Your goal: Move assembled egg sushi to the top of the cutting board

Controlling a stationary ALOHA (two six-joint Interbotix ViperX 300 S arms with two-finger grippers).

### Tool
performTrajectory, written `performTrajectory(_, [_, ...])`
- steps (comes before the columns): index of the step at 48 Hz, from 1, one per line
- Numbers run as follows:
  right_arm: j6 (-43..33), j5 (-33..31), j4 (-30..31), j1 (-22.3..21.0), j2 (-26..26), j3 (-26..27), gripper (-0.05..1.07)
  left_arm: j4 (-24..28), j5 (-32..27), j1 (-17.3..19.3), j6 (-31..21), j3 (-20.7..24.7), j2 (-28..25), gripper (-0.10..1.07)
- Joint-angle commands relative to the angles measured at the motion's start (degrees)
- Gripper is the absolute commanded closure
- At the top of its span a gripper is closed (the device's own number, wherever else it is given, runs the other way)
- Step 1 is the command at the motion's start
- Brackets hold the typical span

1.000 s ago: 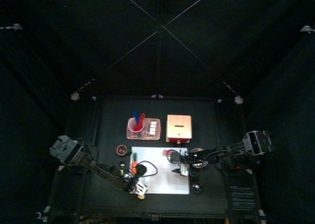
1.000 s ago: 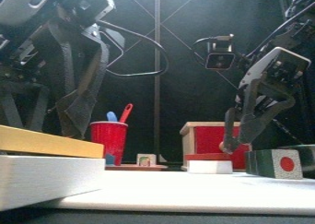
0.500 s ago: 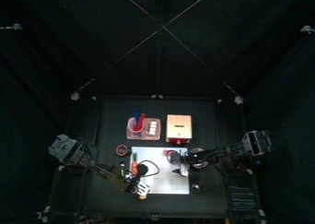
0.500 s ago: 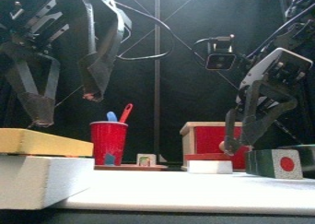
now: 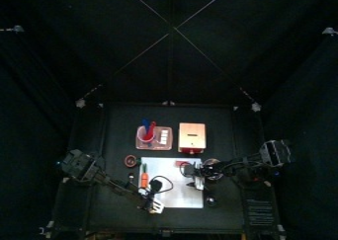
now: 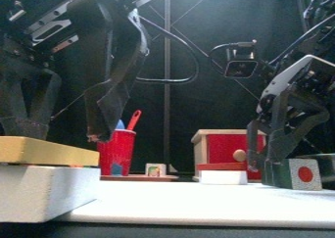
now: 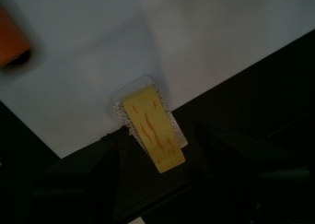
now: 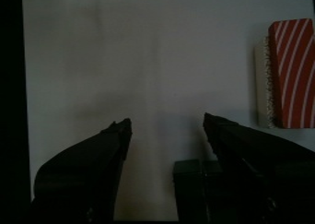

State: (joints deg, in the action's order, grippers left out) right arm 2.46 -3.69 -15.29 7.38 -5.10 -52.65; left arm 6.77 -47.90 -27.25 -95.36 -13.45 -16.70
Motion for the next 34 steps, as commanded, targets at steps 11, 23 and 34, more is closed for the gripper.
performTrajectory(11, [0.09, 0.88, -0.09, 1.49, -0.79, 0.0, 0.08, -1.14, 0.53, 0.88, -0.26, 0.7, -1.05, 0.06])
performTrajectory(23, [0.0, 0.88, -0.35, 1.93, -0.79, -0.26, 0.08, -2.29, 0.62, 0.88, -0.26, 0.53, -1.93, 0.17])
performTrajectory(34, [0.0, 0.88, -0.35, 1.93, -1.05, -0.26, 0.08, -2.29, 0.62, 0.88, 0.09, 0.26, -1.41, 0.33])
